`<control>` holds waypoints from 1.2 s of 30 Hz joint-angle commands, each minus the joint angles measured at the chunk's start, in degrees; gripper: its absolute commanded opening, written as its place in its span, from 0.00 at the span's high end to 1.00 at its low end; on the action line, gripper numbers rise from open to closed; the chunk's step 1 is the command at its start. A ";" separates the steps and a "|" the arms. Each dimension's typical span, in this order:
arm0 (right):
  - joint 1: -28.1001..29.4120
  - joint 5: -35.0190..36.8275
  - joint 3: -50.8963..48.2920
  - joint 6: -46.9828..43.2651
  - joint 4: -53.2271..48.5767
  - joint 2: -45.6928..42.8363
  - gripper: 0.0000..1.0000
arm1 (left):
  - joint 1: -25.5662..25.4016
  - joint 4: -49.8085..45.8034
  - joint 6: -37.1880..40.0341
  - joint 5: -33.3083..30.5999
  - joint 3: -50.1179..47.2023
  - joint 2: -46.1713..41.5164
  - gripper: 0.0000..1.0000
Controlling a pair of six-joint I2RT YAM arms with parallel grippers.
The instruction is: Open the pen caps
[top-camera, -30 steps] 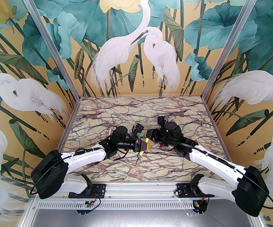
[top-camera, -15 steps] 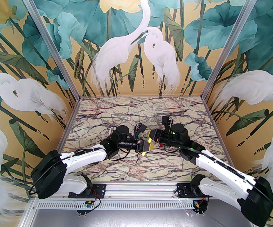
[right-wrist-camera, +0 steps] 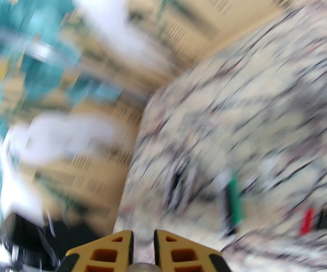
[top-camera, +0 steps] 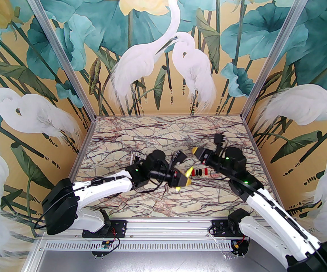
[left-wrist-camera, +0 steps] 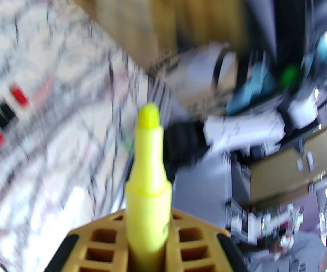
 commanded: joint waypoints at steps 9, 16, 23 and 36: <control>-3.49 2.92 4.15 -10.27 -15.41 -0.46 0.84 | -0.36 -2.53 0.83 -6.51 0.04 -4.26 0.96; -3.07 4.94 6.20 -17.62 -30.92 4.29 0.83 | 6.08 0.15 -3.37 -7.77 -4.33 -11.39 0.96; 7.79 14.79 5.93 -16.05 -33.59 11.22 0.84 | 13.58 -6.67 -2.71 -9.19 -5.45 -17.09 0.95; 15.53 15.59 3.64 -10.89 -26.68 26.64 0.83 | 18.34 -15.61 0.29 -15.49 -7.67 -25.52 0.95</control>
